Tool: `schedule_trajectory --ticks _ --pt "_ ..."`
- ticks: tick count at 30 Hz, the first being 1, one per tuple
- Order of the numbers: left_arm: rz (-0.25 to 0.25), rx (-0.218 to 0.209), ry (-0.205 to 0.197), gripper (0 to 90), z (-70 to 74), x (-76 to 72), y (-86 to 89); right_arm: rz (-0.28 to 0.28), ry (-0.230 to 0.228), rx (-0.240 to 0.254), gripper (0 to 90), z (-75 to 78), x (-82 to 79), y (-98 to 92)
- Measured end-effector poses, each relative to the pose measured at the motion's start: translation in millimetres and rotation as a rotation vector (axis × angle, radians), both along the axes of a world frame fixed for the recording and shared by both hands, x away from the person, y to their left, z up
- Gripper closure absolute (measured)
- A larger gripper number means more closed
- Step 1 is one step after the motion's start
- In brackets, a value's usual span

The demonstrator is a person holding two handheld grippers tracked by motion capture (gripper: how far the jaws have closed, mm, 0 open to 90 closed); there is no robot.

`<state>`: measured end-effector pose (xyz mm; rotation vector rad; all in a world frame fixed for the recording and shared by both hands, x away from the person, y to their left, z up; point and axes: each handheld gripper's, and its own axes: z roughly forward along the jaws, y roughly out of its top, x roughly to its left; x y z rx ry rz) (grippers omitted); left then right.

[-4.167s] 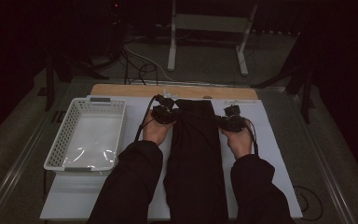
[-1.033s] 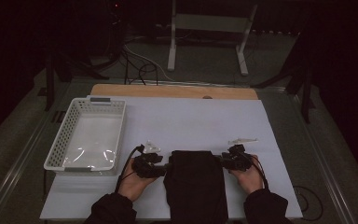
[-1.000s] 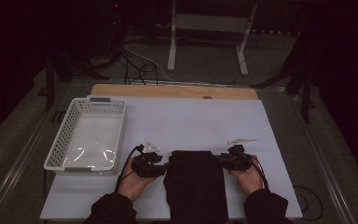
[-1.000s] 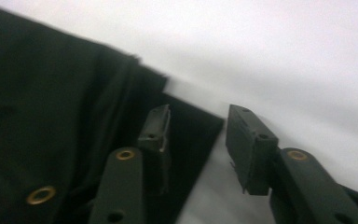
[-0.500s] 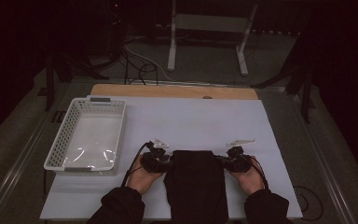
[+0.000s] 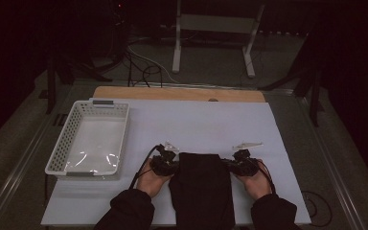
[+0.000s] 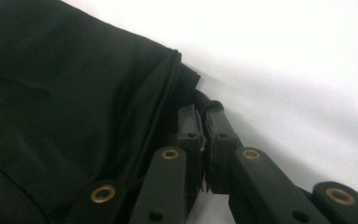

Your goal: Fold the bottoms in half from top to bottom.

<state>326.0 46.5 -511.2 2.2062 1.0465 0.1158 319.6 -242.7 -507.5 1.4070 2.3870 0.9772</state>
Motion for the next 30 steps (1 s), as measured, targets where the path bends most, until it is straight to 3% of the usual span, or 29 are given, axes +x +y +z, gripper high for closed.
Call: schedule_trajectory --ticks 19,30 --pt "0.065 0.042 -0.086 87.3 15.1 30.8 -11.4 -0.069 -0.064 -0.019 86.7 9.0 26.3 1.8" --pt "0.115 0.043 -0.09 87.2 13.3 51.7 -15.4 -0.121 -0.078 -0.023 86.7 9.2 46.5 3.5"
